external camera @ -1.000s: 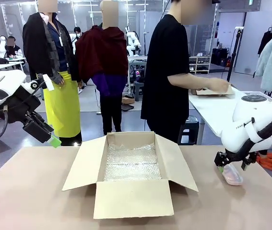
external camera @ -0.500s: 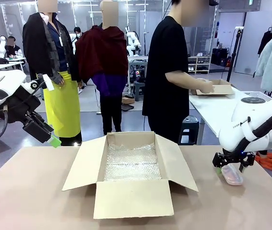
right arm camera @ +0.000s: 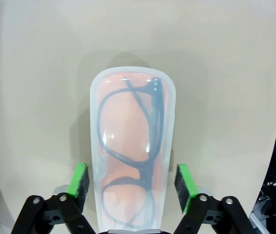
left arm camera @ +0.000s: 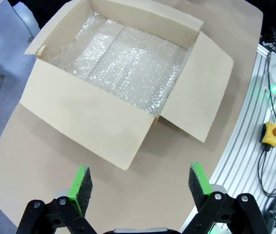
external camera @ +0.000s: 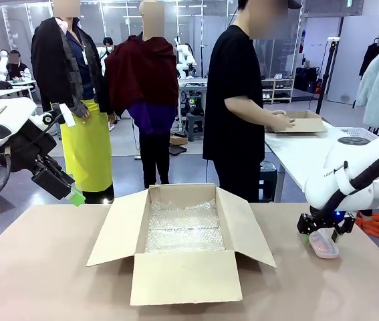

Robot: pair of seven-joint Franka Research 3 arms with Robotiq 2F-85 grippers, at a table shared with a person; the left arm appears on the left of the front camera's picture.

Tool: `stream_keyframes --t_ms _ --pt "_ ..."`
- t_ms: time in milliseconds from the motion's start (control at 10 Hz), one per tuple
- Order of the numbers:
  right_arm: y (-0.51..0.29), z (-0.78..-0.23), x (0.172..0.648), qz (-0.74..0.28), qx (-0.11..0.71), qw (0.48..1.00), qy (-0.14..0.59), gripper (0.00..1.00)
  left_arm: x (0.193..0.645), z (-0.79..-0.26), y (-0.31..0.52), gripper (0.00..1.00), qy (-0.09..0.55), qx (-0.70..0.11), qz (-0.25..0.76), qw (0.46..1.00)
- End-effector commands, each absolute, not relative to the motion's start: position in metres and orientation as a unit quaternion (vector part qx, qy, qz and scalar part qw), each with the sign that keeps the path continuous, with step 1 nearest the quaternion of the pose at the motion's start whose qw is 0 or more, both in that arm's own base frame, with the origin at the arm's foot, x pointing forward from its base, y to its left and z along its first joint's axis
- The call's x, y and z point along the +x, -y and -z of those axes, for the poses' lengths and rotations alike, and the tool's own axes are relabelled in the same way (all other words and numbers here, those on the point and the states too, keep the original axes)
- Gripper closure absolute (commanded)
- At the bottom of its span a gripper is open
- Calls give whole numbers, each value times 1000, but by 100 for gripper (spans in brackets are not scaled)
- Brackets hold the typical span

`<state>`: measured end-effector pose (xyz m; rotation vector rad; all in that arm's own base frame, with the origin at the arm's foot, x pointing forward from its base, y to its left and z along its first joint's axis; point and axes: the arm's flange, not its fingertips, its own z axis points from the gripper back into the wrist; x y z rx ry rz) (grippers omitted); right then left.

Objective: Pack the glasses set securely to prepare it for shipping.
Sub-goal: Place the Glasses case inside the Package Box.

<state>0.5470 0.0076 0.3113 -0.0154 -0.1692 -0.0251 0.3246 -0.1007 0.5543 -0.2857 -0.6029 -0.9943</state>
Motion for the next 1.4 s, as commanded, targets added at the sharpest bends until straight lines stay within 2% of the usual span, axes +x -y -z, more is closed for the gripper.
stream_keyframes --t_ms 0,300,500,700,800,1100,1200,1300 --pt "-3 -310 553 8 12 997 76 34 325 -554 99 0 284 -137 475 822" --pt "-5 -313 551 11 10 997 73 62 325 -554 99 0 284 -137 475 822" --pt "-10 -332 546 6 3 997 74 66 325 -554 99 0 284 -137 475 822" --pt "-24 -378 541 -52 1 995 91 66 325 -554 99 0 284 -137 475 822" --pt "-34 -402 539 -94 7 991 97 66 325 -554 99 0 284 -137 475 822" --pt "-79 -456 540 -324 -9 939 113 66 325 -554 99 0 284 -137 475 822" --pt "-92 -473 534 -405 14 904 138 66 325 -554 99 0 284 -137 475 822" --pt "-117 -491 529 -540 92 824 145 66 325 -554 99 0 284 -137 475 822"
